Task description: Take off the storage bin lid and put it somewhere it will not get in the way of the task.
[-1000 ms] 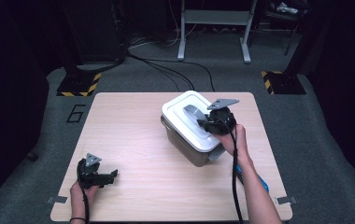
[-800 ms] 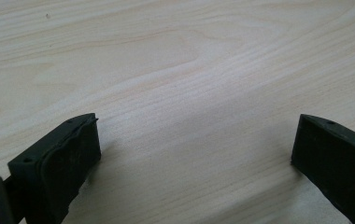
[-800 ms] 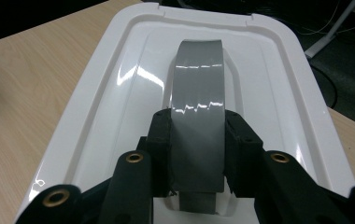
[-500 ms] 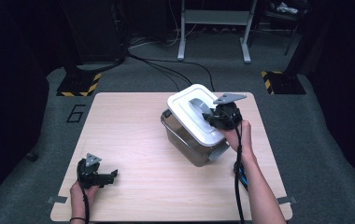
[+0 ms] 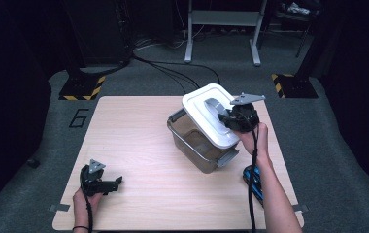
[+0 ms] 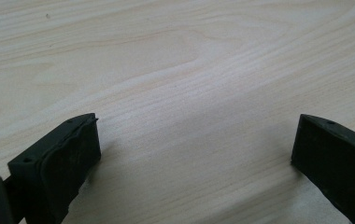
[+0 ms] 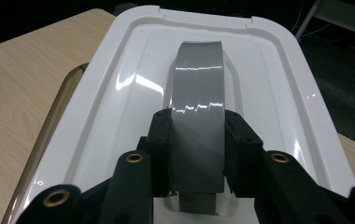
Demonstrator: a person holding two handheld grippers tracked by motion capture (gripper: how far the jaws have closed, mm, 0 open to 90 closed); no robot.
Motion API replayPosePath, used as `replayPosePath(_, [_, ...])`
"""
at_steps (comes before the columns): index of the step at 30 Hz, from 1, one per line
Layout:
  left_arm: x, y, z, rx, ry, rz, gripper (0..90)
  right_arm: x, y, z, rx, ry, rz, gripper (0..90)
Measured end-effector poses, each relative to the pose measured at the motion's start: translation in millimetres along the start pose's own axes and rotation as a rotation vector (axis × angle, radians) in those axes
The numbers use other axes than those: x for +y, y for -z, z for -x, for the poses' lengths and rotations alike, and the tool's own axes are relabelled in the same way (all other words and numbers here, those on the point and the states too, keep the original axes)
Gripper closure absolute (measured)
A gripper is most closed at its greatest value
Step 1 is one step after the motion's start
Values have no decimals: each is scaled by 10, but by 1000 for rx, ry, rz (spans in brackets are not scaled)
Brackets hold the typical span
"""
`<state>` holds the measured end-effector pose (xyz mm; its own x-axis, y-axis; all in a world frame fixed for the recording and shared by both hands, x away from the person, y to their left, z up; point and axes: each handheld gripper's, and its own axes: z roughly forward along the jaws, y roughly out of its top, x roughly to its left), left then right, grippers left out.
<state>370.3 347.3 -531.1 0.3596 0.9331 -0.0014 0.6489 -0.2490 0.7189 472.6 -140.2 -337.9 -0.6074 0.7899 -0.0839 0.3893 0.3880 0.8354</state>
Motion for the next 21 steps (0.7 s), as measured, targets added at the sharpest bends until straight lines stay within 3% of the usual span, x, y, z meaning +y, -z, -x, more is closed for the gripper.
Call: replayPosePath(21, [-3, -7, 2, 3, 1, 9, 13, -61, 153, 293, -78, -47, 14, 670])
